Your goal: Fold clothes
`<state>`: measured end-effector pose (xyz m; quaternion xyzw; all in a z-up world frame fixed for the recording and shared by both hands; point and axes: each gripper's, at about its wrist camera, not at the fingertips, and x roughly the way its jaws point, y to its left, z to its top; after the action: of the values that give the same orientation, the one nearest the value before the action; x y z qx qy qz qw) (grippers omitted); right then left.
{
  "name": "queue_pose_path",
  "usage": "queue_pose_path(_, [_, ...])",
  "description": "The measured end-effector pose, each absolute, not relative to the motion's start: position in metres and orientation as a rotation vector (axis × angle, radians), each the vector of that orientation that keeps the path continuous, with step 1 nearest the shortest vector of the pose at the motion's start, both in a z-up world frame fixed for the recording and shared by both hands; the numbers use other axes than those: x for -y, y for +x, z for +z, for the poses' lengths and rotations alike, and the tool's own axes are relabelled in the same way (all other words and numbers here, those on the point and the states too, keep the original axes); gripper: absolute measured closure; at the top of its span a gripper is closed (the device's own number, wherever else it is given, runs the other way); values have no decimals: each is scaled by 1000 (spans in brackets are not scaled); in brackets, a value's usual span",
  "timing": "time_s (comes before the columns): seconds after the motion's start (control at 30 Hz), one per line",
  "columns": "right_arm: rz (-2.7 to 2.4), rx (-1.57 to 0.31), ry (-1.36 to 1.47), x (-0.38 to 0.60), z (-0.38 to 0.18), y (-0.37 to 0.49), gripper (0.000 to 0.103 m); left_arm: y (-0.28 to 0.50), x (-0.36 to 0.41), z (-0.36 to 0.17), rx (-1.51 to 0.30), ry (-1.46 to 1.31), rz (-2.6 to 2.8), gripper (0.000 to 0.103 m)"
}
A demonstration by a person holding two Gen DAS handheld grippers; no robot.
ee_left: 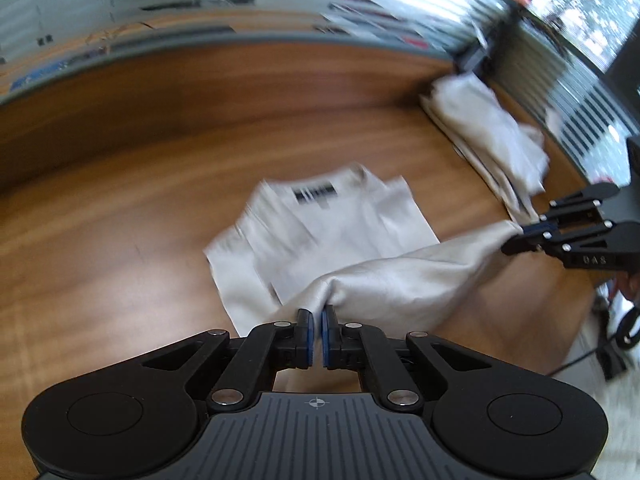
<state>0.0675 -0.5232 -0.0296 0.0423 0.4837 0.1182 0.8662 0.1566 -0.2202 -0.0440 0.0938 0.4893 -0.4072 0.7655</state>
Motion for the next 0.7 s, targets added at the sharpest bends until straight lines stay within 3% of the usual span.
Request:
queue_pose_path(0.4, [189,-1142,89,551,-89,192,97,259,268,-92,-1149,198,-777,97])
queue_pose_path(0.7, [181,-1251,35,550,-134,224,93,292,281,-138,-1278,193,-726,96])
